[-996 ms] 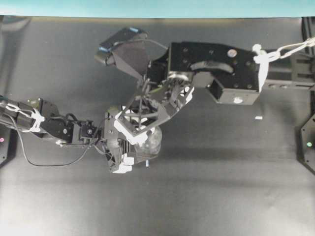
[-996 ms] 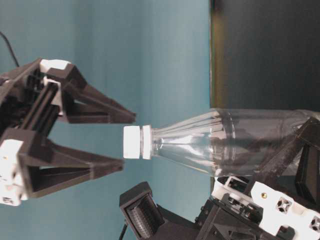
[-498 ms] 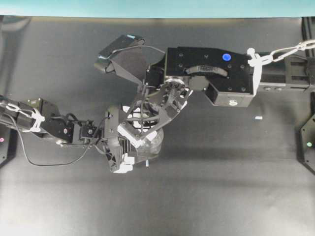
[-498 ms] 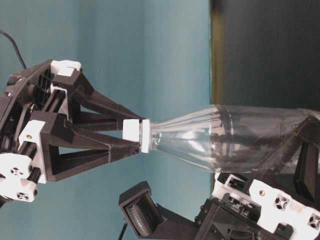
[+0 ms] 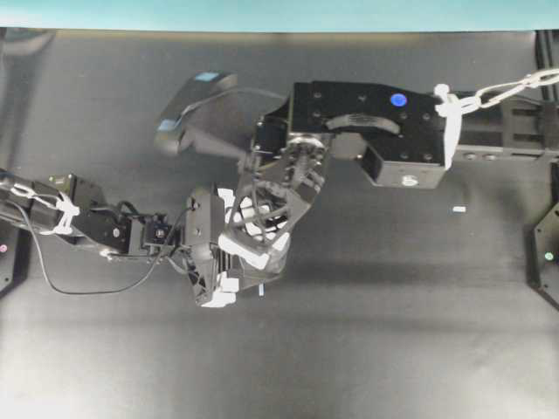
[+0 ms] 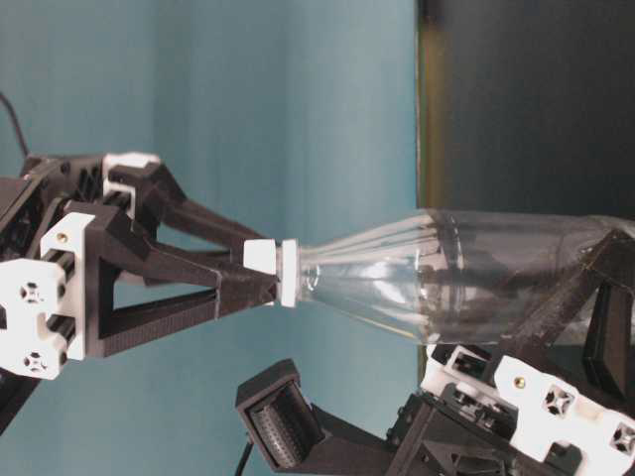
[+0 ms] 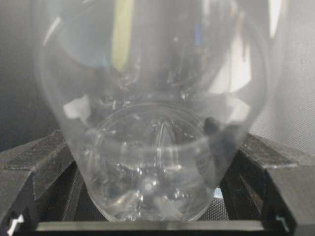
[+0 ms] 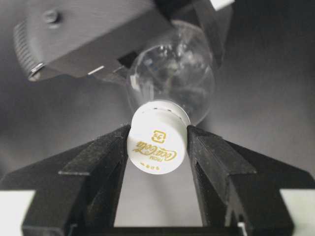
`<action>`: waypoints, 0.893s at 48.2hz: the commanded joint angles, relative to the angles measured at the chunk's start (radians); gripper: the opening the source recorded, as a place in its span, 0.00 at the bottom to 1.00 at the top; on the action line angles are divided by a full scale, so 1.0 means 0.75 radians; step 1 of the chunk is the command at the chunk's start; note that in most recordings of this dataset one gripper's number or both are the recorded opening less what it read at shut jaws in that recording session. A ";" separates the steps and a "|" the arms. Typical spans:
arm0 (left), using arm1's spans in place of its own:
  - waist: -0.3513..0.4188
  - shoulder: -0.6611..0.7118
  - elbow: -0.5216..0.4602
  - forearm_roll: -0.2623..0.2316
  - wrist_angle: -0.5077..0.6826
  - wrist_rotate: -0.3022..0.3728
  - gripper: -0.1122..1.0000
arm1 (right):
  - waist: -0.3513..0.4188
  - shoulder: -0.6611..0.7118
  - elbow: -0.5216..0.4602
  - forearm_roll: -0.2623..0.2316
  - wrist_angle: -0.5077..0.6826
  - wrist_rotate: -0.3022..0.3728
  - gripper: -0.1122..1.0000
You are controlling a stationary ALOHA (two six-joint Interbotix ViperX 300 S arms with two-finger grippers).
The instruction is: Open the bottle cap by holding the bottle with the left arm and twisting the cap with the right arm.
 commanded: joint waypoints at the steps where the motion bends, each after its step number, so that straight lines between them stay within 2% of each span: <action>1: -0.002 -0.006 -0.010 0.004 -0.004 0.004 0.88 | 0.004 0.006 -0.051 0.006 0.002 -0.117 0.44; 21: 0.006 -0.004 -0.014 0.002 0.014 0.004 0.88 | 0.033 0.037 -0.117 0.004 0.160 -0.665 0.44; 43: 0.008 -0.004 -0.018 0.004 0.029 0.004 0.88 | 0.067 0.035 -0.104 0.004 0.074 -1.127 0.44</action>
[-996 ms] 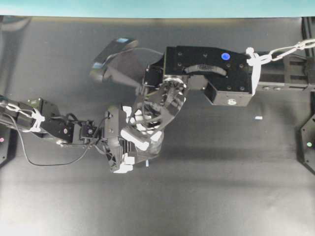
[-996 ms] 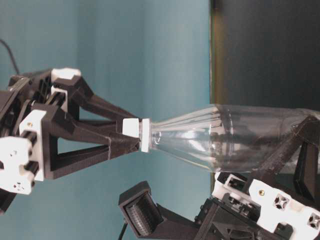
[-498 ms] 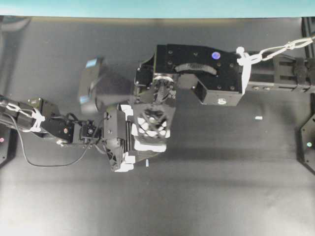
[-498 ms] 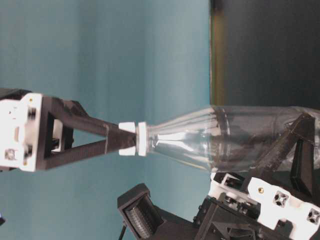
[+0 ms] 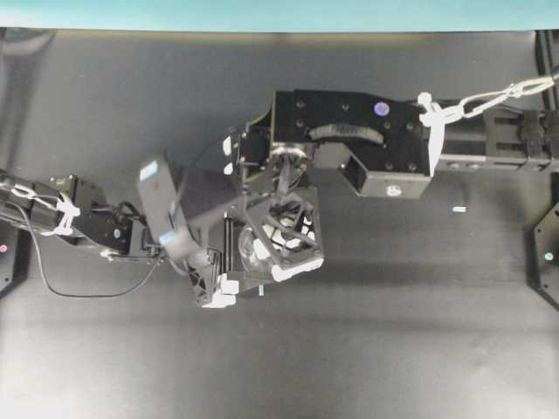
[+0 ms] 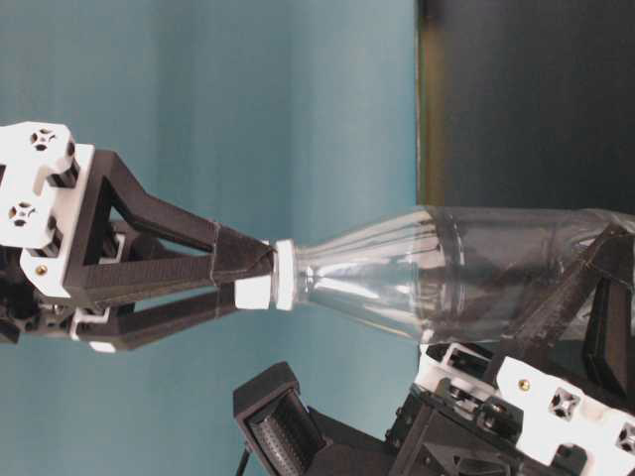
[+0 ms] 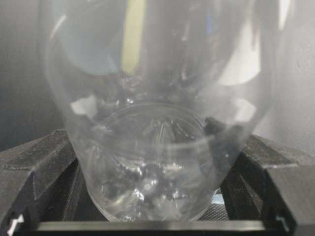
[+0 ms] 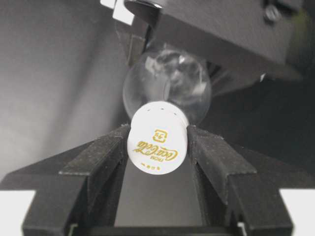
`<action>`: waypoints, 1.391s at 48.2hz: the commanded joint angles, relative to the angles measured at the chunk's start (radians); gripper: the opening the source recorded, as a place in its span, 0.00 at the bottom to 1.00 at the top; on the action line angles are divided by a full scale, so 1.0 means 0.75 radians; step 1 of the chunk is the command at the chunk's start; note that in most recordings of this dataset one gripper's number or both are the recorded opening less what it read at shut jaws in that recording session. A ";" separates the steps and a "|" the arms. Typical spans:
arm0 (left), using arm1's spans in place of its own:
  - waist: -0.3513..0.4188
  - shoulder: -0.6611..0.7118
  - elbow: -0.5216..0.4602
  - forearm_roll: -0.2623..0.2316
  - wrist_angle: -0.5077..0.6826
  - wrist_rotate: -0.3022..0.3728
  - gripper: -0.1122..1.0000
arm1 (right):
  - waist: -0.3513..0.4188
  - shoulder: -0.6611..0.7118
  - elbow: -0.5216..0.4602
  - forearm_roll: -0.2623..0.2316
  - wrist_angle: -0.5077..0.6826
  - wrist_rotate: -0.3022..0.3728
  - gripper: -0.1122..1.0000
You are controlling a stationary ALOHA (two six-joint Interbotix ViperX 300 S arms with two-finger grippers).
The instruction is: Open the bottle cap by holding the bottle with the left arm and twisting the cap with the right arm.
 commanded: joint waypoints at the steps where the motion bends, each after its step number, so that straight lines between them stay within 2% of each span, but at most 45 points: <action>1: 0.006 -0.004 -0.014 -0.002 0.004 -0.006 0.88 | 0.029 -0.010 -0.010 0.004 -0.025 -0.096 0.44; 6: 0.006 -0.006 -0.012 -0.002 0.004 -0.006 0.88 | 0.027 -0.016 0.004 0.004 -0.027 -0.182 0.44; 18: -0.002 -0.010 -0.016 -0.002 0.049 -0.008 0.88 | 0.027 -0.049 0.082 -0.008 -0.082 -0.254 0.44; 25: -0.008 -0.010 -0.027 -0.002 0.053 -0.010 0.88 | 0.039 -0.067 0.127 -0.014 -0.141 -0.397 0.44; 32: -0.012 -0.012 -0.035 -0.002 0.053 -0.049 0.88 | 0.047 -0.076 0.141 -0.012 -0.145 -0.544 0.44; 44: -0.029 -0.012 -0.031 0.000 0.053 -0.070 0.88 | 0.049 -0.082 0.155 -0.020 -0.147 -0.710 0.44; 55: -0.031 -0.012 -0.033 0.000 0.053 -0.070 0.88 | 0.053 -0.084 0.157 -0.020 -0.151 -0.732 0.44; 67: -0.031 -0.012 -0.031 0.000 0.053 -0.070 0.88 | 0.055 -0.096 0.178 -0.022 -0.160 -0.669 0.44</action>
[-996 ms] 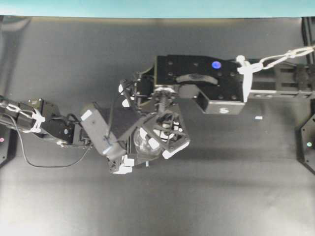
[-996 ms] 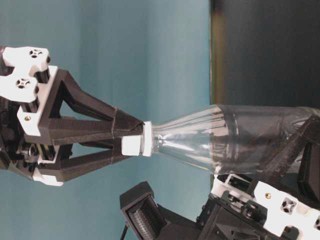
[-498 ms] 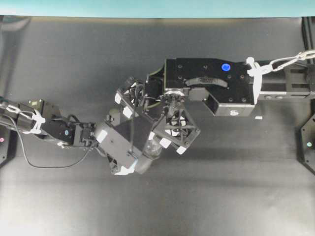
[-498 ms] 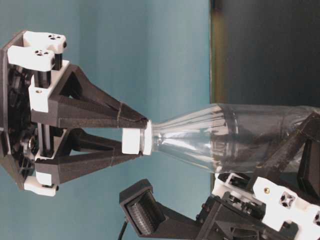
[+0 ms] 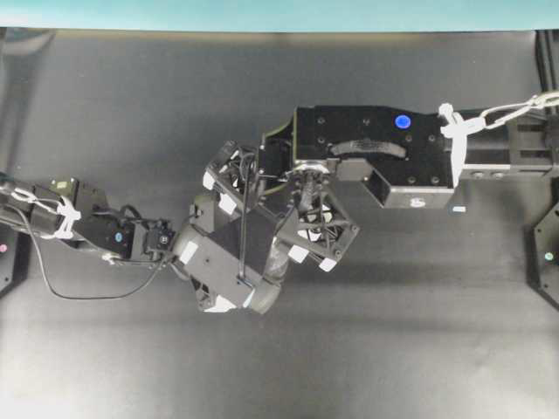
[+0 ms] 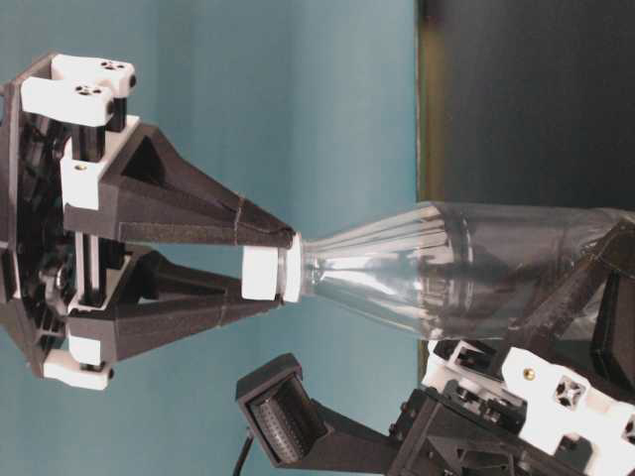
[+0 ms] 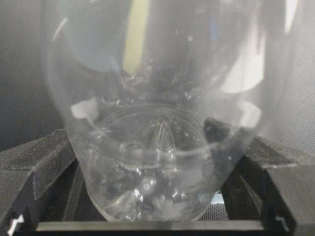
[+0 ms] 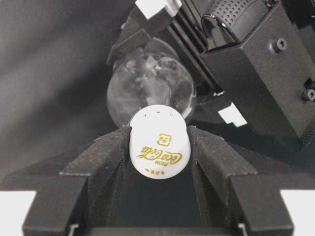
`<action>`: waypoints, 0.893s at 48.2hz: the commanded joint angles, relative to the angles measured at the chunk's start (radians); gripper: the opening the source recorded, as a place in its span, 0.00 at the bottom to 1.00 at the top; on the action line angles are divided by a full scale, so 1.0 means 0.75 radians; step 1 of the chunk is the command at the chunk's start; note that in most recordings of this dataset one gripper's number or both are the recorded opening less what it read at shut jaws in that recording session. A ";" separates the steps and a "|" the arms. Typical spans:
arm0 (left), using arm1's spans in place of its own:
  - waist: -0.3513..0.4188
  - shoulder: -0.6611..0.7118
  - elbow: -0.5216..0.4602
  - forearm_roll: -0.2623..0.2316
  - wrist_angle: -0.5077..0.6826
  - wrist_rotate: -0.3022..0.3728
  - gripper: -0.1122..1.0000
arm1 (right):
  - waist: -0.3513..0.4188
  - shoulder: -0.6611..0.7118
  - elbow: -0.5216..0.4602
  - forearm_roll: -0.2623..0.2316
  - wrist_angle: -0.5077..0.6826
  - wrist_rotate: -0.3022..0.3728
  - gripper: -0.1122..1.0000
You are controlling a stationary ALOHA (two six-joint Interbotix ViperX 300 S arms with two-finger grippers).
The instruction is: Open the bottle cap by holding the bottle with the left arm and twisting the cap with the right arm.
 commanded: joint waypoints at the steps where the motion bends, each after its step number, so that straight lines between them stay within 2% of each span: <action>1: -0.004 -0.008 -0.010 0.000 -0.004 -0.004 0.88 | 0.045 -0.008 0.004 0.002 -0.010 0.027 0.44; 22: -0.006 -0.008 -0.004 0.002 -0.002 -0.002 0.88 | 0.047 -0.039 0.027 -0.037 -0.074 0.182 0.44; 31: -0.004 -0.010 0.004 0.002 0.002 -0.002 0.88 | 0.059 -0.088 0.112 -0.102 -0.147 0.280 0.80; 34: -0.006 -0.010 0.004 0.002 0.010 -0.002 0.88 | 0.059 -0.125 0.147 -0.121 -0.176 0.313 0.83; 39: -0.006 -0.010 0.004 0.000 0.014 -0.004 0.88 | 0.059 -0.190 0.198 -0.127 -0.217 0.360 0.82; 43: -0.006 -0.010 0.000 0.002 0.014 -0.002 0.88 | 0.059 -0.268 0.260 -0.127 -0.245 0.438 0.82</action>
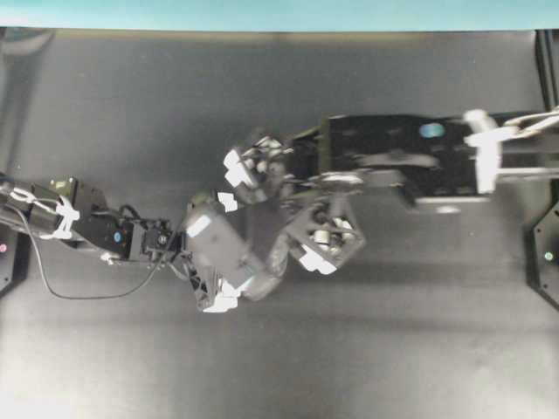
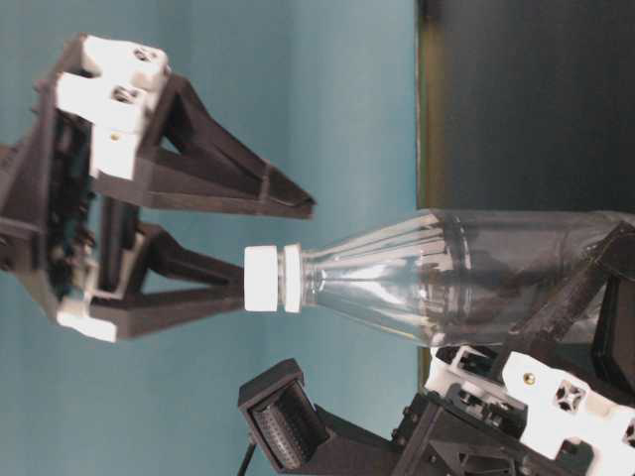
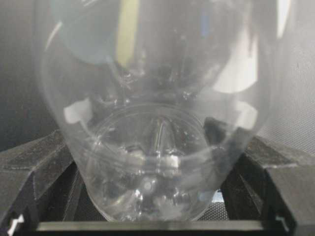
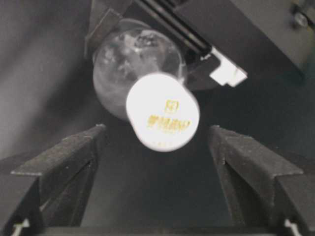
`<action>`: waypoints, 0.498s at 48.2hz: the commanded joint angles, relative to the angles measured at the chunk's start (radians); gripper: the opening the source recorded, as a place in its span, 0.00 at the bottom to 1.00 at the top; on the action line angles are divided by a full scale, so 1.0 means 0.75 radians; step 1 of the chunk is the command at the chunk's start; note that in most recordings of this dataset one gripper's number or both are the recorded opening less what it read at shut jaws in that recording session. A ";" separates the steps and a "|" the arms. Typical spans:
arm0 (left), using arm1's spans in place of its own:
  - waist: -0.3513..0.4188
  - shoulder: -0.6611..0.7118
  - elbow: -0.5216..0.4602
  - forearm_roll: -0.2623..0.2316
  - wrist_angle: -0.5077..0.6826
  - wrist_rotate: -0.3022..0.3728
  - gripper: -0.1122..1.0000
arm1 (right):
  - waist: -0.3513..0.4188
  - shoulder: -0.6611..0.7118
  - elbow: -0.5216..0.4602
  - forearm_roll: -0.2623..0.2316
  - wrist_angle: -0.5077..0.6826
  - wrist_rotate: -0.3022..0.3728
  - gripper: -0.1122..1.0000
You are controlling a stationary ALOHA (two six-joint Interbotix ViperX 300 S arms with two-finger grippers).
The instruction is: Open the bottle cap by holding the bottle with the left arm and twisting the cap with the right arm.
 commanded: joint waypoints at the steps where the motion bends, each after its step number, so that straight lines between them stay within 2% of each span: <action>1: -0.004 -0.010 -0.008 0.002 -0.002 -0.002 0.88 | 0.041 -0.112 0.041 -0.002 -0.033 0.080 0.82; 7: -0.004 -0.010 -0.012 0.004 0.000 0.000 0.88 | 0.037 -0.233 0.149 -0.004 -0.055 0.227 0.82; 12: -0.002 -0.010 -0.008 0.004 0.006 -0.002 0.88 | 0.039 -0.350 0.272 -0.004 -0.110 0.385 0.82; 24: 0.000 -0.010 -0.018 0.004 0.043 -0.002 0.88 | 0.049 -0.597 0.548 -0.002 -0.389 0.689 0.82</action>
